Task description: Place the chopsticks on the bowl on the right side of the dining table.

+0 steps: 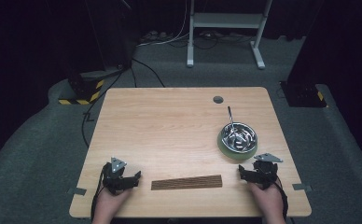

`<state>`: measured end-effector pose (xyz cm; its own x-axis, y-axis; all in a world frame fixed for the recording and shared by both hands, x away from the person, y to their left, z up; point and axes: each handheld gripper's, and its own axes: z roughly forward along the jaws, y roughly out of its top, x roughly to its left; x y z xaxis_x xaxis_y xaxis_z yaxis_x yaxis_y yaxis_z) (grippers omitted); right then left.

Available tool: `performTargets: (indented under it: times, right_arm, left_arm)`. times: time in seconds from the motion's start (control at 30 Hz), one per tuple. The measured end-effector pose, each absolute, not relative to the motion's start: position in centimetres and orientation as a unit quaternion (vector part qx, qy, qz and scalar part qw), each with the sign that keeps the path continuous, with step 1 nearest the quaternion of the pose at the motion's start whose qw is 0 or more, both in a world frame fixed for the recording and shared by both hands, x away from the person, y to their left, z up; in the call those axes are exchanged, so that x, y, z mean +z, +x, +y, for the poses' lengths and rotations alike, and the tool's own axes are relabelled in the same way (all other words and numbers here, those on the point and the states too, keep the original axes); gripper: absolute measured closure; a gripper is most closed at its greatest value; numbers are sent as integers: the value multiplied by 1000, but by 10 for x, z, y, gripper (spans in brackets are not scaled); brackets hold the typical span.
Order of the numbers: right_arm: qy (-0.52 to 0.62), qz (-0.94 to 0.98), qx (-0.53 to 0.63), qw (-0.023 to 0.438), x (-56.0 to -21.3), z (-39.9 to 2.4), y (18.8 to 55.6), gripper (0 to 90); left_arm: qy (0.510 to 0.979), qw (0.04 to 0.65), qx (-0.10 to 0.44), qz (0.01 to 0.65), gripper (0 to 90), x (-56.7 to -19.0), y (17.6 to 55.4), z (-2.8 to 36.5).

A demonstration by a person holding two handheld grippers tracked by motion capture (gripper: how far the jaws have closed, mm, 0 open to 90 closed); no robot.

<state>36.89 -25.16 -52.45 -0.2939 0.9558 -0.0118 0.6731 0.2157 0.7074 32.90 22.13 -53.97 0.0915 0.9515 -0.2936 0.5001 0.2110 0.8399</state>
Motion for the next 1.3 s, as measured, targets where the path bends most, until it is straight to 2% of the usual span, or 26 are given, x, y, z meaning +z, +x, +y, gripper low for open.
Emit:
performTargets:
  times: [0.2,0.47,0.63,0.73,0.97,1.0,1.3]
  right_arm:
    - [547,744,304,232,-524,-252,369,90]
    - [542,748,305,232,-525,-251,369,89]
    - [522,767,307,213,-523,-254,364,91]
    - [511,771,308,222,-523,-254,363,94]
    - [435,795,349,237,-514,-238,342,93]
    - [429,800,350,231,-514,-234,340,93]
    - [408,816,349,215,-517,-212,339,94]
  left_arm:
    - [590,452,243,623,128,-539,327,223]
    - [580,463,239,627,128,-540,329,220]
    - [582,460,245,624,140,-539,328,219]
    - [581,462,244,624,134,-540,329,219]
    - [582,454,244,629,131,-539,332,221]
    - [569,462,245,635,131,-539,332,219]
    - [570,466,242,632,158,-538,332,223]
